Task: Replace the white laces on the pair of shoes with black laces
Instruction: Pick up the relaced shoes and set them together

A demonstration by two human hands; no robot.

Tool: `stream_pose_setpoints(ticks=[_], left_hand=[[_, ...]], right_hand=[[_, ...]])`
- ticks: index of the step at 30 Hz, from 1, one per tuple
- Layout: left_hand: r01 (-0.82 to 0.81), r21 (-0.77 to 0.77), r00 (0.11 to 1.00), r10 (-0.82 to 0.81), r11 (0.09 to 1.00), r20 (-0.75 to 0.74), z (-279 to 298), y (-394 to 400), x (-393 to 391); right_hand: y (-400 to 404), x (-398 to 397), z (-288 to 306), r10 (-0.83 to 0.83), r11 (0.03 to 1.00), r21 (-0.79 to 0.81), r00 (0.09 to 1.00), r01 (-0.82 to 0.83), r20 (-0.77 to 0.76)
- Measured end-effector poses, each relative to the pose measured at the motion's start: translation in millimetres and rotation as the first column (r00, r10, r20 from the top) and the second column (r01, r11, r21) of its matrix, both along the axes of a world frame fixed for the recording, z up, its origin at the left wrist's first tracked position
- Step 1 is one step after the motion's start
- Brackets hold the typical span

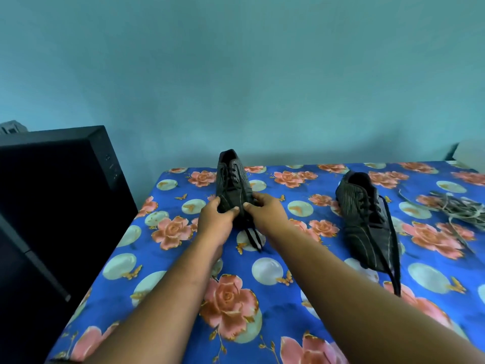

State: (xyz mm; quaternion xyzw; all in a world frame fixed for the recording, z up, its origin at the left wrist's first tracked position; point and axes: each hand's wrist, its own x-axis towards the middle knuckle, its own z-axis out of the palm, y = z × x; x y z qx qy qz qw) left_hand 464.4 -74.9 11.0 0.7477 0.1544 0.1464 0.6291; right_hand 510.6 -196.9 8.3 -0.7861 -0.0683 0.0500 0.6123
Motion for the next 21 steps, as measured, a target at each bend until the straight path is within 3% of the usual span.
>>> stream_pose_setpoints(ticks=[5, 10, 14, 17, 21], left_hand=[[0.041, 0.009, 0.999, -0.041, 0.999, 0.034, -2, -29, -19], [0.202, -0.008, 0.979, -0.201, 0.979, 0.024, -10, -73, -45], [0.290, -0.006, 0.957, -0.290, 0.957, 0.014, -17, -111, -61], [0.314, 0.053, 0.949, -0.315, 0.948, 0.012, -19, -127, -68], [0.328, 0.074, 0.943, -0.330, 0.942, 0.029, -16, -138, -75]], right_hand=[[-36, -32, 0, -0.037, 0.997, 0.072, 0.999, 0.036, 0.004], [-95, -82, 3, -0.160, 0.982, 0.104, 0.987, 0.159, 0.006], [-132, -116, 1, -0.211, 0.976, -0.027, 0.971, 0.215, 0.108], [-142, -130, 2, -0.227, 0.969, -0.076, 0.969, 0.235, 0.097], [-153, -148, 8, -0.091, 0.979, -0.174, 0.992, 0.104, 0.084]])
